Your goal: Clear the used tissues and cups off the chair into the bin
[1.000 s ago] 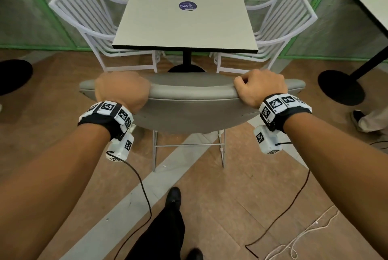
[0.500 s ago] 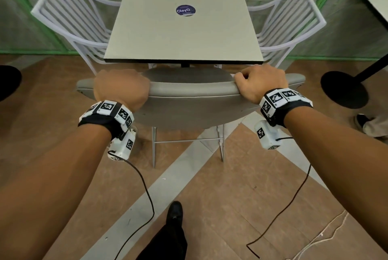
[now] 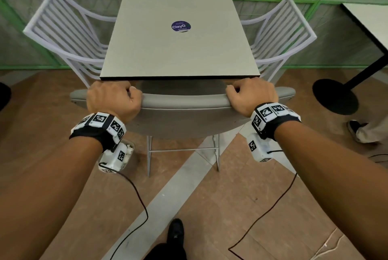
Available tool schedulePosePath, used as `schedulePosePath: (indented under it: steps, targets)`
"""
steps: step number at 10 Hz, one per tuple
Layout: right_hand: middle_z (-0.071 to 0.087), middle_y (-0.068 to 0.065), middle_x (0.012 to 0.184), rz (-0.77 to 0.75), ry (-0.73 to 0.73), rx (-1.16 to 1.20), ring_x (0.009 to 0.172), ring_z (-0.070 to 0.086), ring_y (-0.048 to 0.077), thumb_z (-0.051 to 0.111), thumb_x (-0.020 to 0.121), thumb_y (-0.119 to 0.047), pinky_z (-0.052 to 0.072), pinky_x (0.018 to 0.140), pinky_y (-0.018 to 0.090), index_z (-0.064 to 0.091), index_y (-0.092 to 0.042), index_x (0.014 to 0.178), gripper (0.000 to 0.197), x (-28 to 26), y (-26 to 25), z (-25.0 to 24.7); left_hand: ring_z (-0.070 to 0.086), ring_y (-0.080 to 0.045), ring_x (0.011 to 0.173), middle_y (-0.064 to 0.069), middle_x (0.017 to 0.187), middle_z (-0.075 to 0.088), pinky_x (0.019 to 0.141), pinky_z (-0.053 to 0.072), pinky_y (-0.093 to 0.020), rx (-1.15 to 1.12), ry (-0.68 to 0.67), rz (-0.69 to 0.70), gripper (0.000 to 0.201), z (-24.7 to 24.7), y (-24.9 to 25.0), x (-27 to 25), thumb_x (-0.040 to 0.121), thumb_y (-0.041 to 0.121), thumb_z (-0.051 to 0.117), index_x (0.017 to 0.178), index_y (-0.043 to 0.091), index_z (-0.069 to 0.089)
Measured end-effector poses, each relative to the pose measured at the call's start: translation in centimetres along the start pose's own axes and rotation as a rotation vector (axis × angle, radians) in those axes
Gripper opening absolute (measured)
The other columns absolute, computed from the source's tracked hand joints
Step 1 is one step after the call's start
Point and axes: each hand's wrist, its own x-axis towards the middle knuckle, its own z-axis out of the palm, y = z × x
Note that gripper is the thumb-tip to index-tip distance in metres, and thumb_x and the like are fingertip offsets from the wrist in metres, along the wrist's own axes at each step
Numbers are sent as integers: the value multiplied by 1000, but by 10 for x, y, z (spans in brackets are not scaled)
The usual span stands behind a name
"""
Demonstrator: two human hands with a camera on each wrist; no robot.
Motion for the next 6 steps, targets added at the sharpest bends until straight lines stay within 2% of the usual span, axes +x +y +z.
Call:
schedulePosePath:
  steps: [1,2,3,4,5,6]
  targets:
    - [54,1,52,11,10,9,55,53,26,30,84,-51,44,57,30,54,-17,58,50,-3,-1,1,36,-27,55,-8,53,45,63,27,-34,-27,12,-14,42,-4,1,-3,83,37,37,64,11,64]
    - [55,1,54,9,19,-6,56,54,26,30,84,-53,47,60,32,56,-18,60,50,-5,-1,1,35,-26,55,-3,53,39,65,29,-34,-43,4,-17,41,-6,1,-7,84,36,39,62,12,62]
    - [59,2,62,-4,7,-15,63,56,28,30,86,-54,44,61,32,62,-21,71,48,-10,-1,-1,39,-28,55,-10,54,50,70,37,-38,-17,-8,1,40,-6,0,-11,87,35,41,62,11,59]
    - [66,5,83,-26,20,35,81,59,32,31,90,-51,43,67,36,65,-24,88,44,-20,-3,4,53,-33,70,-15,71,64,85,41,-43,-77,-14,0,41,-6,-3,-21,89,39,36,71,13,62]
    - [60,9,116,-130,201,178,110,52,32,39,93,-39,42,94,41,62,-17,112,38,-43,-8,-1,52,-31,116,-12,119,63,109,30,-47,-172,26,-15,40,-10,-5,-49,92,38,40,115,14,62]
    - [47,6,133,-228,176,254,124,43,25,54,90,-31,38,106,38,54,-17,126,39,-123,-19,22,33,-27,140,-5,152,37,117,17,-46,-141,-31,-37,61,-1,-18,-144,85,34,50,144,17,42]
